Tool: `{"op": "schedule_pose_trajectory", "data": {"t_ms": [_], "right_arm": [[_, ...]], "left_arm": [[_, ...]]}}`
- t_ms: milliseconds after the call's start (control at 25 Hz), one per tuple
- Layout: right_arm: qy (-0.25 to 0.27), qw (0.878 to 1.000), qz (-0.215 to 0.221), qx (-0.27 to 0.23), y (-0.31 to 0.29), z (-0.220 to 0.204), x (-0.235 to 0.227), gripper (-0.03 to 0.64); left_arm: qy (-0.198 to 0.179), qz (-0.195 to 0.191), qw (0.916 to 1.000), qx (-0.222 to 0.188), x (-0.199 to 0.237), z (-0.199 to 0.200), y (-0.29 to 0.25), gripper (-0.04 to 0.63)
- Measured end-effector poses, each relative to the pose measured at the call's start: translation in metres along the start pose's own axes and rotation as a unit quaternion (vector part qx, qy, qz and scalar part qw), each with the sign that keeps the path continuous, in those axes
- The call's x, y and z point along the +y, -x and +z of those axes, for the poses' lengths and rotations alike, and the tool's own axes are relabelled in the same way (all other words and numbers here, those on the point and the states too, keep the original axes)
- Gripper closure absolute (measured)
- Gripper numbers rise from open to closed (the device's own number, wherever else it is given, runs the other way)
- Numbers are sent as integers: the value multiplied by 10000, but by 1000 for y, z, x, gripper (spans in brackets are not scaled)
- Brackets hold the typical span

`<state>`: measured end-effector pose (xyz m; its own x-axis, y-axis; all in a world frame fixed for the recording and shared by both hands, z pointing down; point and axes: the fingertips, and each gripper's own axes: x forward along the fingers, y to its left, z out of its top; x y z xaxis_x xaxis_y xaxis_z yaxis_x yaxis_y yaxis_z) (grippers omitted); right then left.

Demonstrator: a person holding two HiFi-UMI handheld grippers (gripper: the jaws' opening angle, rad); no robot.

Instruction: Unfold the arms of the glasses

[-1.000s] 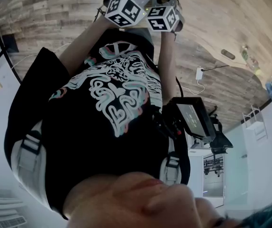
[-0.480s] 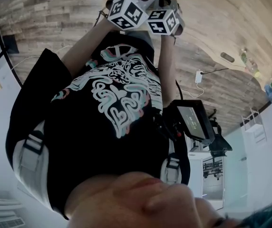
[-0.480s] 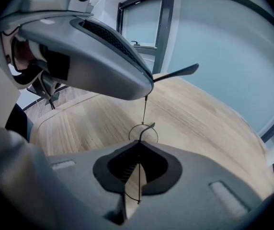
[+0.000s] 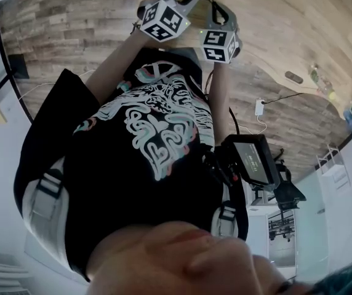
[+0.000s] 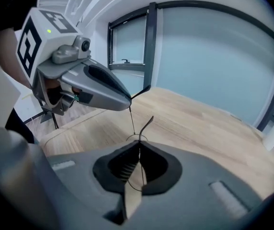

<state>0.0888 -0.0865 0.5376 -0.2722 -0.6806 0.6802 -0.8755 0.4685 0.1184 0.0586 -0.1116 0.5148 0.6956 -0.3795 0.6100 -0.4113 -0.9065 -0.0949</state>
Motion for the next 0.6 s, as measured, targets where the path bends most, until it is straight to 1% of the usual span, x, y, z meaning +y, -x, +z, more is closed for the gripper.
{"op": "schedule_pose_trajectory", "data": {"t_ms": [120,360,600], "right_arm": [[-128,9996,-64,-228,3,7,-8,611],[-381,9948,-297,-894,23,27,-14,612],[-801,9885,-218,-1267,32,44,-18,612]], "left_arm": [[9,4,10000,-13,7,0,-5,592],[38,98,9999,-51,20,8,1,589],[93,126,9997,-161,34,14,4,589]]}}
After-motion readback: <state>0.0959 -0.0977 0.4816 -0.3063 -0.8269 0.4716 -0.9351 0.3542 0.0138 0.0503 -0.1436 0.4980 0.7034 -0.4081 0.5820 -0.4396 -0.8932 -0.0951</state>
